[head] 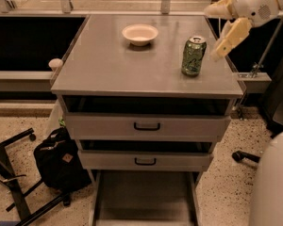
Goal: Place green can into bottom drawer
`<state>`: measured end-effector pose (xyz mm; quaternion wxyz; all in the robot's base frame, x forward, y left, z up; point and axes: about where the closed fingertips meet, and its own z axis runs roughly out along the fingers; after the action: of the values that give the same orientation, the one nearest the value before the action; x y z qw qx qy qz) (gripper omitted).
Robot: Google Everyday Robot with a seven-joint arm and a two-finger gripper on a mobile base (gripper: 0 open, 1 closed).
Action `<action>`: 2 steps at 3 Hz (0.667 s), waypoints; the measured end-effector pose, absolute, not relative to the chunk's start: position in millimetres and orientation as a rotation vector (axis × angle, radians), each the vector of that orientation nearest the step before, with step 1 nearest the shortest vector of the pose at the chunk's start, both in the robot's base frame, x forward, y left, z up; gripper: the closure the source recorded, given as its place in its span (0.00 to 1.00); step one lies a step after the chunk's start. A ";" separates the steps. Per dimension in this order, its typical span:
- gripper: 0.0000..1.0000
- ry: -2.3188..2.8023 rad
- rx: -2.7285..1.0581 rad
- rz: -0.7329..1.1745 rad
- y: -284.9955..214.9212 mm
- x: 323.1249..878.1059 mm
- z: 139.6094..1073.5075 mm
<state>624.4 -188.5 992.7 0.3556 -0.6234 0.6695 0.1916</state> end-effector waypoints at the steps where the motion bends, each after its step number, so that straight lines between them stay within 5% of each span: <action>1: 0.00 1.669 -1.561 0.439 -191.2 643.5 1017.2; 2: 0.00 1.648 -1.544 0.414 -189.6 650.0 1025.8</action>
Offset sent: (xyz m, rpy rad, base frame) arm 0.0174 -0.0025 0.0221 0.0321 -0.0736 -0.0224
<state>650.0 -189.6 1025.8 0.4106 -0.6132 0.6545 0.1645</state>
